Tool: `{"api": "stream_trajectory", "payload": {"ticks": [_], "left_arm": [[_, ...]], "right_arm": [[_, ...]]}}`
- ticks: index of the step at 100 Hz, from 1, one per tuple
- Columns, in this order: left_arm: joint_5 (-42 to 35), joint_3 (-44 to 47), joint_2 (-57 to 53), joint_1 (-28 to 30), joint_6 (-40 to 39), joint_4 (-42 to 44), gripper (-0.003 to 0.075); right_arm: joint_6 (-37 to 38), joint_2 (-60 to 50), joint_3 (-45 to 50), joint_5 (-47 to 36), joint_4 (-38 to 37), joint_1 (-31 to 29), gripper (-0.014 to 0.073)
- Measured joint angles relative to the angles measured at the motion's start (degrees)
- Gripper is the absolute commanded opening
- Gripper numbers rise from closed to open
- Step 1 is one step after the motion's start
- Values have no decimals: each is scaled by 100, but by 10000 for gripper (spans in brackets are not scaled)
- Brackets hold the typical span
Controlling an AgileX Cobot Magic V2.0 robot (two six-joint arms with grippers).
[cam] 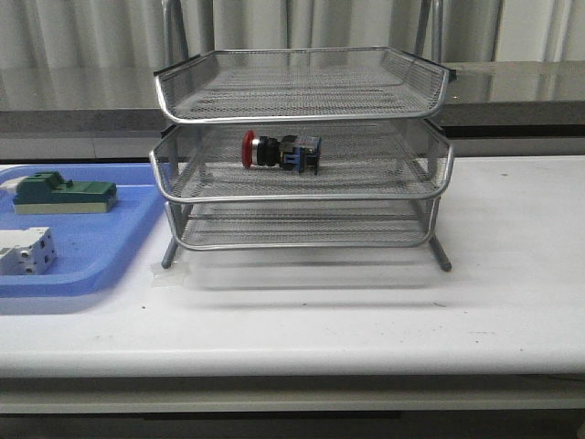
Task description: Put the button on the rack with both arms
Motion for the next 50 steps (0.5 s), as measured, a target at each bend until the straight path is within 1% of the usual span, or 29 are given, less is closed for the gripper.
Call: {"api": "stream_trajectory", "payload": {"ticks": [50], "left_arm": [[-26,0,0,0,10,-47,-20]], "right_arm": [[0,0,0,0,0,0,-99]]}}
